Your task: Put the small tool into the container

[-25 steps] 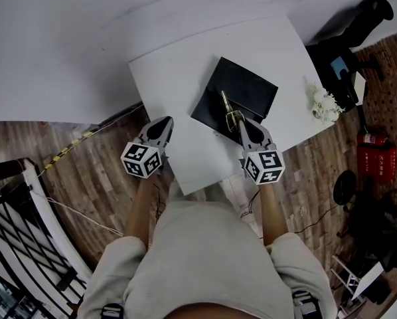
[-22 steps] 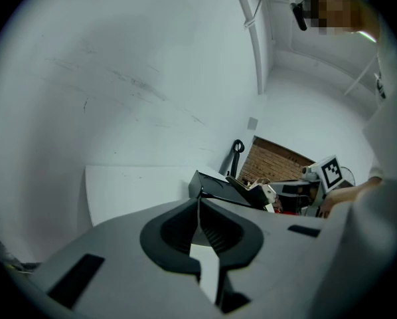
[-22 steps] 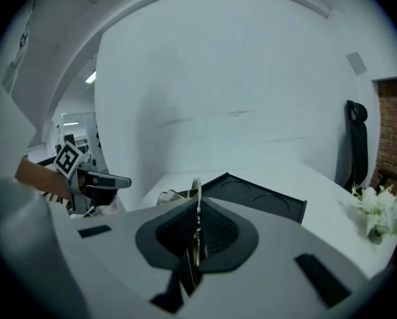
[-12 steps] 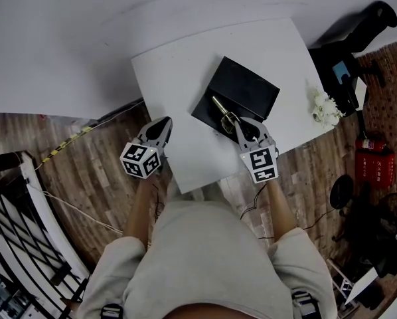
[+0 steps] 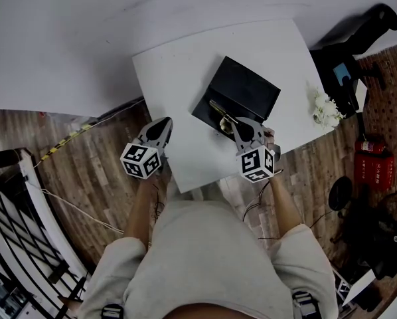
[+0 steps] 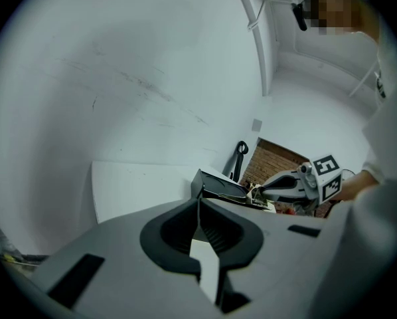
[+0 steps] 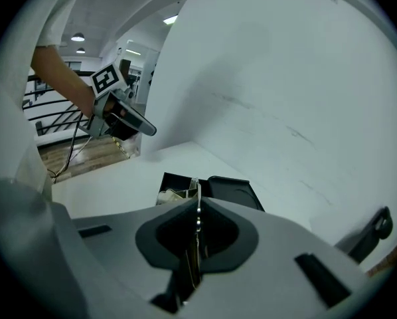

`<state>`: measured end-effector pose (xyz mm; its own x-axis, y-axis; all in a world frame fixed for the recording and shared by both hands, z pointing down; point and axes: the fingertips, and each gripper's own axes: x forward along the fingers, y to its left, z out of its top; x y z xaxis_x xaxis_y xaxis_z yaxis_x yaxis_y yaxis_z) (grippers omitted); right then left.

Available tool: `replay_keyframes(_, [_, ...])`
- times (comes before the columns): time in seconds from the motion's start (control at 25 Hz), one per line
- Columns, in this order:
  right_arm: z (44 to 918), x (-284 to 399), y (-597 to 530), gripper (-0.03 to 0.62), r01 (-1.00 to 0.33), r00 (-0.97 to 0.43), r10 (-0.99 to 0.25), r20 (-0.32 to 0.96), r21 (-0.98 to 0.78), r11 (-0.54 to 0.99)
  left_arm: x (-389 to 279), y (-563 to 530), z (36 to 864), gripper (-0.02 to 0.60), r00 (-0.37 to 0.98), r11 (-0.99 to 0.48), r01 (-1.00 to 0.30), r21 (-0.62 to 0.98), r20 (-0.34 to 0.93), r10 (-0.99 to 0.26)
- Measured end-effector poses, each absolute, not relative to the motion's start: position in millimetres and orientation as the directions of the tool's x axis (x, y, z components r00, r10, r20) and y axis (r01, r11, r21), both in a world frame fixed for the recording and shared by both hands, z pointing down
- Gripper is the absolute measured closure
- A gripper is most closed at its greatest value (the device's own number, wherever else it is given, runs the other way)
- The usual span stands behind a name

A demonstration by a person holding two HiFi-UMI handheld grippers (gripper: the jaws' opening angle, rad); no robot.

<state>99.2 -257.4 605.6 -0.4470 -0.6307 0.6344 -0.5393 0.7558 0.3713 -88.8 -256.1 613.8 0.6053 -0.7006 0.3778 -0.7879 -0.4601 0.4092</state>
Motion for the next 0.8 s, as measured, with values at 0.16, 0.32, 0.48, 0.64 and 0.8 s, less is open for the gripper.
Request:
replay_keyframes(0.16, [610.6, 96.6, -256.1, 0.586, -0.469, -0.421, -0.64, 0.643, 0.449, 0.76, -89.1, -255.1, 616.5, 0.566, 0.606, -0.459, -0.787, 0.412, 0.378, -0.699])
replay_keyframes(0.32, [614.2, 92.8, -253.4, 0.586, -0.399, -0.399, -0.646, 0.651, 0.511, 0.761, -90.0, -253.0, 616.2, 0.566, 0.608, -0.459, -0.785, 0.415, 0.377, -0.698])
replay_keyframes(0.48, [619.5, 91.2, -251.4, 0.586, -0.331, -0.373, -0.655, 0.657, 0.566, 0.755, -90.4, -251.7, 617.5, 0.566, 0.61, -0.458, -0.784, 0.419, 0.379, -0.696])
replay_keyframes(0.64, [628.4, 90.1, -247.8, 0.586, -0.284, -0.346, -0.666, 0.661, 0.602, 0.746, -91.1, -250.9, 619.8, 0.566, 0.61, -0.455, -0.782, 0.425, 0.379, -0.696])
replay_keyframes(0.8, [635.1, 88.6, -241.6, 0.586, -0.283, -0.334, -0.667, 0.666, 0.604, 0.745, -89.2, -247.9, 619.9, 0.566, 0.614, -0.456, -0.779, 0.429, 0.376, -0.694])
